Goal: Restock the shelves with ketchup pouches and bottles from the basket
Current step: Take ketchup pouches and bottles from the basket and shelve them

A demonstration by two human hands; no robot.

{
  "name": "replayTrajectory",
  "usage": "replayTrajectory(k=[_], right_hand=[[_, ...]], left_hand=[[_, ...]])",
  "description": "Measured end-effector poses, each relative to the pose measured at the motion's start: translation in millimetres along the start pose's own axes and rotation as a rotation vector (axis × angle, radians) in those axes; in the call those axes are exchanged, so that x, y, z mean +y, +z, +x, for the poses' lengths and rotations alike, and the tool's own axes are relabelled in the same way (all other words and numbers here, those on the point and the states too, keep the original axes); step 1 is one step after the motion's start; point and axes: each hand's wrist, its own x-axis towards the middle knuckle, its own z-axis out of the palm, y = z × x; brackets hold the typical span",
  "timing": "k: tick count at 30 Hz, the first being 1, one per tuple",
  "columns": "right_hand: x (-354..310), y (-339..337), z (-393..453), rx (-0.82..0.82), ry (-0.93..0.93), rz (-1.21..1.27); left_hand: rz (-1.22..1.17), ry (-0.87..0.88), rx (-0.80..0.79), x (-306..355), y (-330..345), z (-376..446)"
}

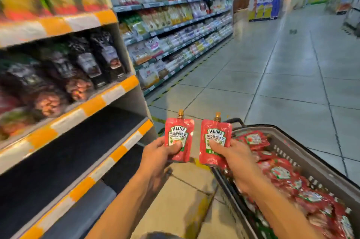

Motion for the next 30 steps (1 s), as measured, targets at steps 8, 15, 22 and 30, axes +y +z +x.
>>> replayTrajectory(k=[8, 15, 22, 30], right_hand=[[-23, 162, -56, -0.391, -0.026, -0.105], [-5, 291, -112, -0.674, 0.021, -0.161], [38, 367, -164, -0.950, 0.044, -0.260], [58, 443, -205, -1.053, -0.050, -0.259]], left_hand=[[-0.099, 0.195, 0.424, 57, -156, -120], [-0.104, 0.267, 0.662, 70, -265, -225], [-0.075, 0.241, 0.944, 47, -327, -305], [-0.007, 0.357, 1.140, 59, -385, -332]])
